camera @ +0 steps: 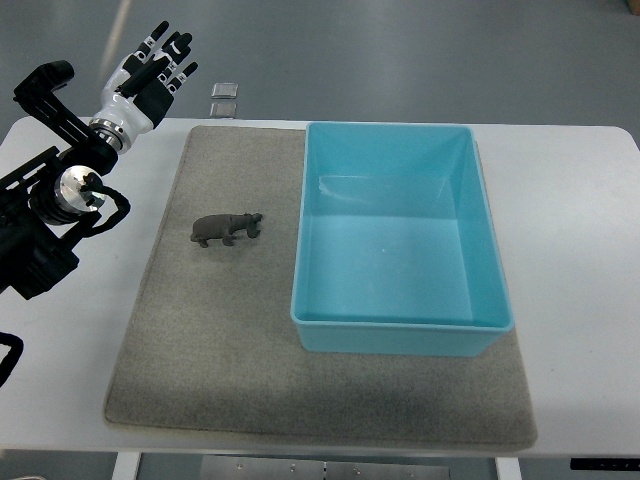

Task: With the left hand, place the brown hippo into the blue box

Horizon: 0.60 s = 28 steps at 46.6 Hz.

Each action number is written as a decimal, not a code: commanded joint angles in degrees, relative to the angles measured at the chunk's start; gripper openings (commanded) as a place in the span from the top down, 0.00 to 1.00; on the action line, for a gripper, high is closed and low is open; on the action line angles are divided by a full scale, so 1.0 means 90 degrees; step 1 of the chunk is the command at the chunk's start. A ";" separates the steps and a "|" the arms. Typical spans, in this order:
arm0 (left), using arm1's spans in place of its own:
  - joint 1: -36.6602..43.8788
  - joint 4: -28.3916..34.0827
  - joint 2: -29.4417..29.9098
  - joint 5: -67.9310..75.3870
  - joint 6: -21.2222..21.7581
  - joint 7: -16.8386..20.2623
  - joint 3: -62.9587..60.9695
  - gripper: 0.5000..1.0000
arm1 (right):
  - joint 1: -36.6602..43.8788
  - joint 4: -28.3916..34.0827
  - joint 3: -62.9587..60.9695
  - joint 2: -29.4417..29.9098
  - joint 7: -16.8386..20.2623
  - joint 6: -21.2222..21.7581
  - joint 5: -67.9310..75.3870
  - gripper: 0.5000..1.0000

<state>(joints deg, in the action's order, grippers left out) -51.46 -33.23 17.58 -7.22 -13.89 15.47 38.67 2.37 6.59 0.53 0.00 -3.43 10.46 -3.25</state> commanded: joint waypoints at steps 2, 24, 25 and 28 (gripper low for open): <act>-0.0005 0.0010 0.0000 -0.0009 0.0039 0.0000 0.0010 0.01 | 0.0001 0.0000 0.0000 0.0000 0.0000 0.0000 0.0000 0.13; -0.0005 0.0088 -0.0009 -0.0009 0.0029 0.0048 0.0000 0.01 | 0.0001 0.0000 0.0000 0.0000 0.0000 0.0000 0.0000 0.13; -0.0005 0.0088 -0.0009 -0.0009 0.0029 0.0048 0.0000 0.01 | 0.0001 0.0000 0.0000 0.0000 0.0000 0.0000 0.0000 0.13; -0.0005 0.0088 -0.0009 -0.0009 0.0029 0.0048 0.0000 0.01 | 0.0001 0.0000 0.0000 0.0000 0.0000 0.0000 0.0000 0.13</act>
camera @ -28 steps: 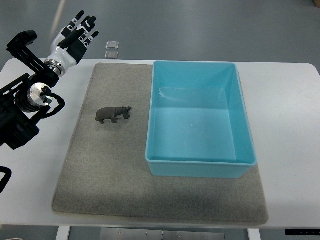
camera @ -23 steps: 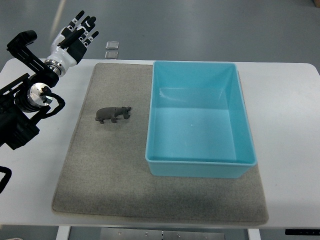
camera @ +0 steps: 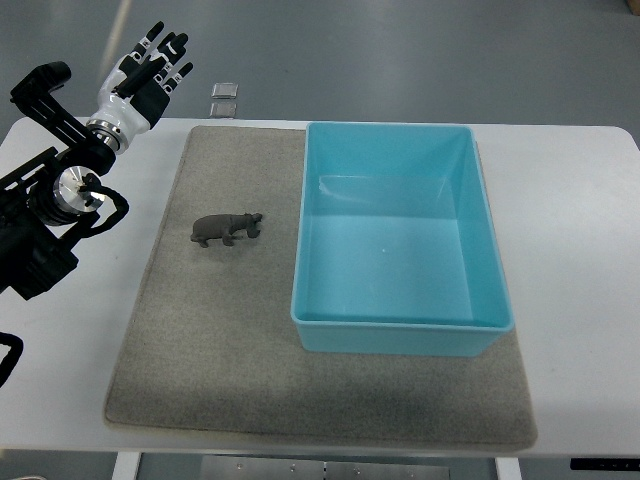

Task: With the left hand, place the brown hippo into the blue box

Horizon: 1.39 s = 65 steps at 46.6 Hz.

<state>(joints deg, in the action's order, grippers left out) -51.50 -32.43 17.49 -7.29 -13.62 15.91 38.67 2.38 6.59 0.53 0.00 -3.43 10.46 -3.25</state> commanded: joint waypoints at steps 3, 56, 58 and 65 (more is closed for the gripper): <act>0.0000 0.0000 0.0000 0.0000 0.0000 0.0000 0.0000 0.01 | 0.0000 0.0000 0.0000 0.0000 0.0000 0.0000 0.0000 0.13; 0.0000 0.0000 0.0000 0.0000 0.0000 0.0000 0.0000 0.01 | 0.0000 0.0000 0.0000 0.0000 0.0000 0.0000 0.0000 0.13; 0.0000 0.0000 0.0000 0.0000 0.0000 0.0000 0.0000 0.01 | 0.0000 0.0000 0.0000 0.0000 0.0000 0.0000 0.0000 0.13; 0.0000 0.0000 0.0000 0.0000 0.0000 0.0000 0.0000 0.01 | 0.0000 0.0000 0.0000 0.0000 0.0000 0.0000 0.0000 0.13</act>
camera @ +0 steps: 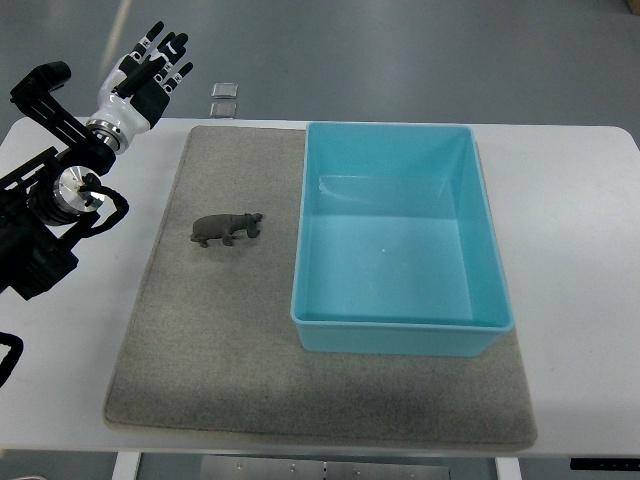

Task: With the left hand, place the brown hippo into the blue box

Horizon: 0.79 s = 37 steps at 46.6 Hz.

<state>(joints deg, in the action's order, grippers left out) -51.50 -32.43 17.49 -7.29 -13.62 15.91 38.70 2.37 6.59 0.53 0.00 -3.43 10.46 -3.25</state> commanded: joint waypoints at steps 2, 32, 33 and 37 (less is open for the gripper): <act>0.0000 0.0000 0.0000 0.0000 0.0000 0.0000 -0.0003 0.01 | 0.0000 0.0000 0.0000 0.0000 0.0000 0.0000 0.0000 0.13; 0.0010 -0.0156 0.0078 0.0127 0.0000 -0.0020 -0.0140 0.01 | 0.0000 0.0000 0.0000 0.0000 0.0000 0.0000 0.0000 0.13; 0.0000 -0.0195 0.0078 0.0127 0.0000 -0.0020 -0.0159 0.01 | 0.0000 0.0000 0.0000 0.0000 0.0000 0.0000 0.0000 0.13; -0.0010 -0.0371 0.0146 0.0137 0.0000 -0.0020 -0.0393 0.01 | 0.0000 0.0000 0.0000 0.0000 0.0000 0.0000 0.0000 0.13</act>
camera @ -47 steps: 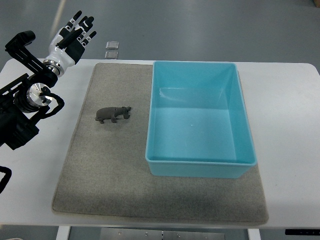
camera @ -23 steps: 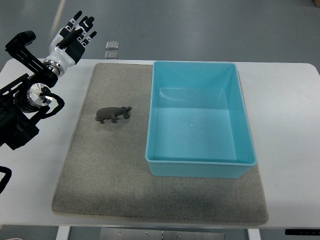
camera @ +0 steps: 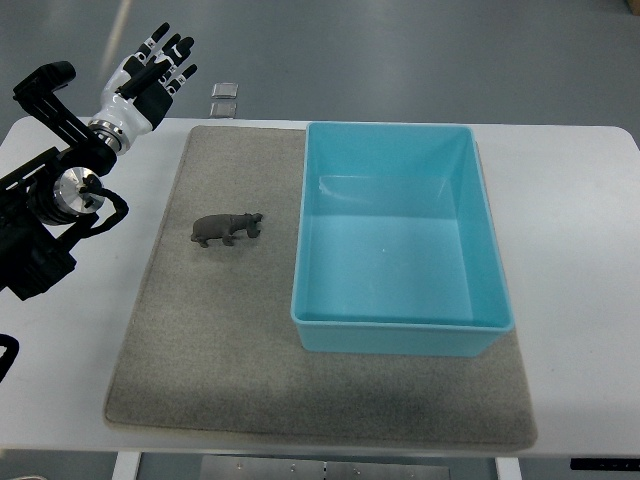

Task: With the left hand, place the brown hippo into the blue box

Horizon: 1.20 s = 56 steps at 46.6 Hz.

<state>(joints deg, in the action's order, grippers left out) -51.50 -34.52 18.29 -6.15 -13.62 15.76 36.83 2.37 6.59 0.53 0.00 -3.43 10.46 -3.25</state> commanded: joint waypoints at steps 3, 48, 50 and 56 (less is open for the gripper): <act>-0.0058 -0.0285 0.0233 0.0010 0.0000 -0.0003 -0.0449 0.01 | 0.0000 0.0000 0.0000 0.0000 0.0000 0.0000 0.0000 0.13; -0.0917 -0.2482 0.2157 0.4325 -0.0322 0.0007 -0.2597 0.01 | 0.0000 0.0000 0.0000 0.0000 0.0000 0.0000 0.0000 0.13; -0.1005 -0.2580 0.2284 0.4530 -0.0380 0.0007 -0.2773 0.01 | 0.0000 0.0000 0.0000 0.0000 0.0000 0.0000 0.0000 0.13; -0.1279 -0.2853 0.2615 0.5077 -0.0459 0.0007 -0.3096 0.01 | 0.0000 0.0000 0.0000 0.0000 0.0000 0.0000 0.0000 0.13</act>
<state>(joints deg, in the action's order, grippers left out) -61.78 -59.00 40.19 37.03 -17.60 15.82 10.28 2.36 6.58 0.53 0.00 -3.42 10.46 -3.25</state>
